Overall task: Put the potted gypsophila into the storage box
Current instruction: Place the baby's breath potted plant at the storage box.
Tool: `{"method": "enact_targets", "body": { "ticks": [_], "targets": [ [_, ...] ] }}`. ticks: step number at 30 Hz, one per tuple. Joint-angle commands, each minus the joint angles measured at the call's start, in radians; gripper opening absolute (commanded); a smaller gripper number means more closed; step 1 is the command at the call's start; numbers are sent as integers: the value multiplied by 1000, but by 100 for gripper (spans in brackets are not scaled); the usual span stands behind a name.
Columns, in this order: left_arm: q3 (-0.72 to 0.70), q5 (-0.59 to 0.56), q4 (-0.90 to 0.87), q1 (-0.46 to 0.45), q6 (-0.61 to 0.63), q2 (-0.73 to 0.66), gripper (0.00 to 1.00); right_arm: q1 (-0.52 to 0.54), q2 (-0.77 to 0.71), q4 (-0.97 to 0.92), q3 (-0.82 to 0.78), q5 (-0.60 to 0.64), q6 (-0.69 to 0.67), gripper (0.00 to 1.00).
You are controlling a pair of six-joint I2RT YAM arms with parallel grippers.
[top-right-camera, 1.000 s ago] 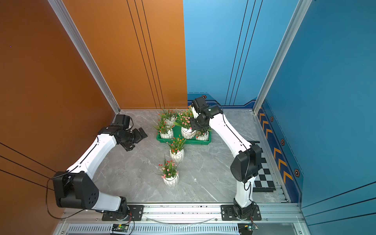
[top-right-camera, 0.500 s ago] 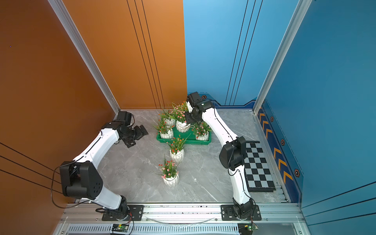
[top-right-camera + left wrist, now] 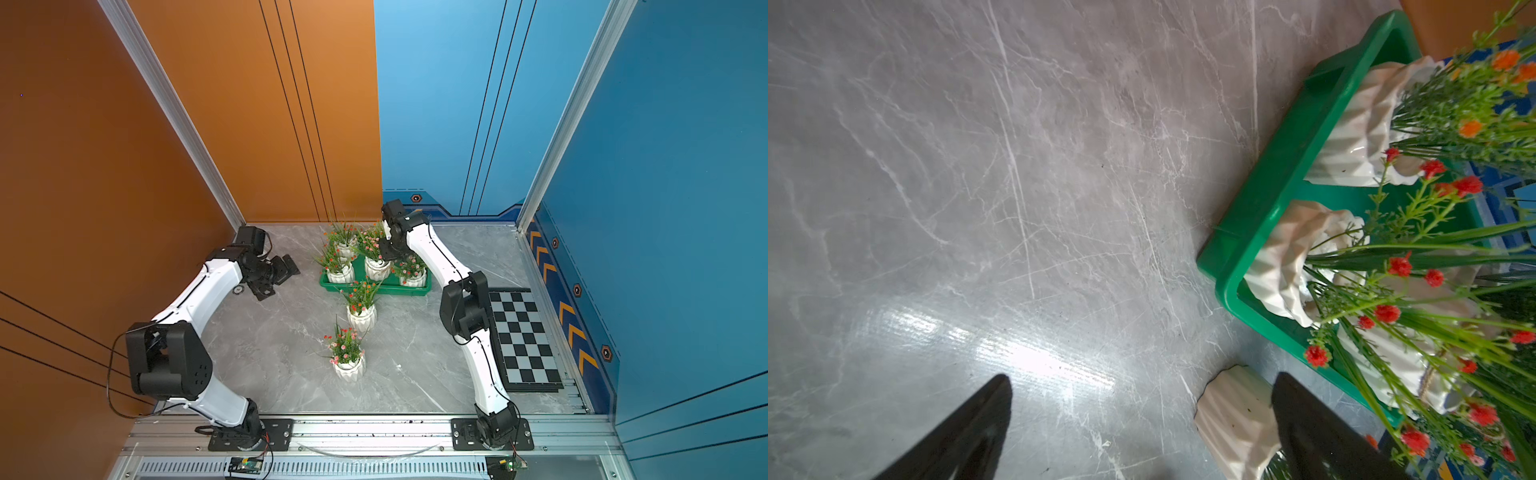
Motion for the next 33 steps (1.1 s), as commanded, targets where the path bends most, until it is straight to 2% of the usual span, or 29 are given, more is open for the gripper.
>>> {"method": "enact_targets", "body": {
  "ticks": [1, 11, 33],
  "targets": [
    [23, 22, -15, 8, 19, 25, 98, 5, -6, -30, 42, 46, -5, 5],
    [29, 39, -8, 8, 21, 39, 98, 9, -16, -49, 7, 80, -15, 5],
    [27, 48, -10, 6, 19, 21, 98, 8, -18, -44, -105, 67, -6, 5]
  ]
}}
